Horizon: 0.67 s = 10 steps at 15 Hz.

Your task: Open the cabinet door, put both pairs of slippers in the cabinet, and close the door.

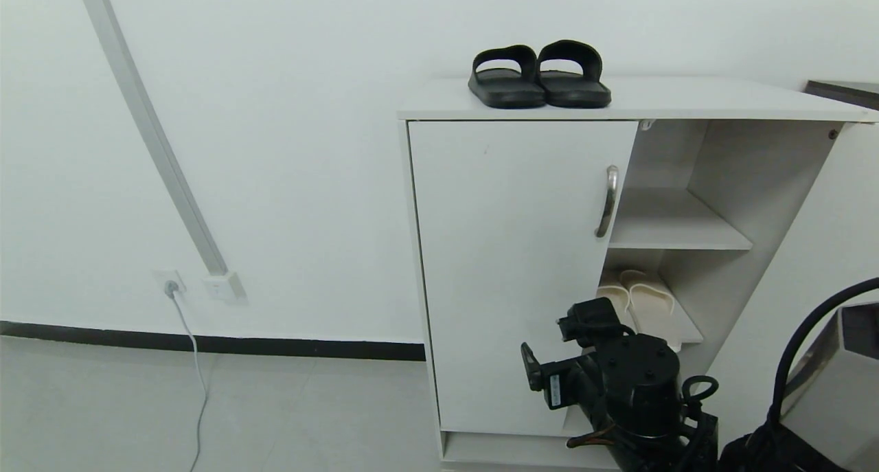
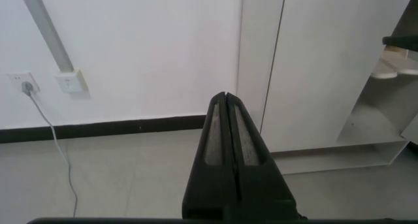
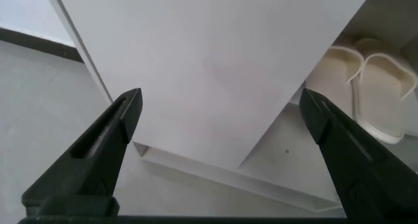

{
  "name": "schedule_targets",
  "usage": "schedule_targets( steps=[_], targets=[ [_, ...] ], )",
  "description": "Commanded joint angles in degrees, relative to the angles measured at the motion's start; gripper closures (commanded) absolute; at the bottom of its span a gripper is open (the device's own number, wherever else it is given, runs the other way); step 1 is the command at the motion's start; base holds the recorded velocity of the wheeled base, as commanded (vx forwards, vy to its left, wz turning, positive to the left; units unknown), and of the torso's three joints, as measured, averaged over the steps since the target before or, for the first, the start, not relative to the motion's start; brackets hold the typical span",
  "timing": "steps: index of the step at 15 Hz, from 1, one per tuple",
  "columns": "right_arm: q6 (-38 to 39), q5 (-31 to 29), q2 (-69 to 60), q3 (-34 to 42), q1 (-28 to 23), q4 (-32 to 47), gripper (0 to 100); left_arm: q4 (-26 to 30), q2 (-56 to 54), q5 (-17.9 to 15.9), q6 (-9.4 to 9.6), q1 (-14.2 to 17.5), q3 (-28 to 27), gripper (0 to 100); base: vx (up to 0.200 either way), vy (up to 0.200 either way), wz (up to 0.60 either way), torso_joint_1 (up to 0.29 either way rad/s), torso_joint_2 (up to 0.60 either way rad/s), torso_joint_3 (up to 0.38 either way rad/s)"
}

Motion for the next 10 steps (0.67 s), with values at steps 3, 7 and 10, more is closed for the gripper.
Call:
schedule_targets(
  steps=[3, 7, 10],
  targets=[
    [-0.05, -0.01, 0.12, 0.18, 0.01, -0.44, 0, -0.09, 0.09, -0.01, 0.02, 0.0, -0.01, 100, 0.0, 0.0, 0.0, 0.051, -0.39, -0.329],
    [-0.05, -0.01, 0.03, 0.18, 0.01, -0.44, 0, -0.01, 0.09, -0.01, 0.02, 0.0, -0.01, 100, 0.0, 0.0, 0.0, 0.1, -0.44, -0.348],
    [-0.05, -0.01, 0.03, 0.18, 0.01, -0.44, 0, -0.01, 0.09, -0.01, 0.02, 0.0, -0.01, 100, 0.0, 0.0, 0.0, 0.131, -0.46, -0.333]
  ],
)
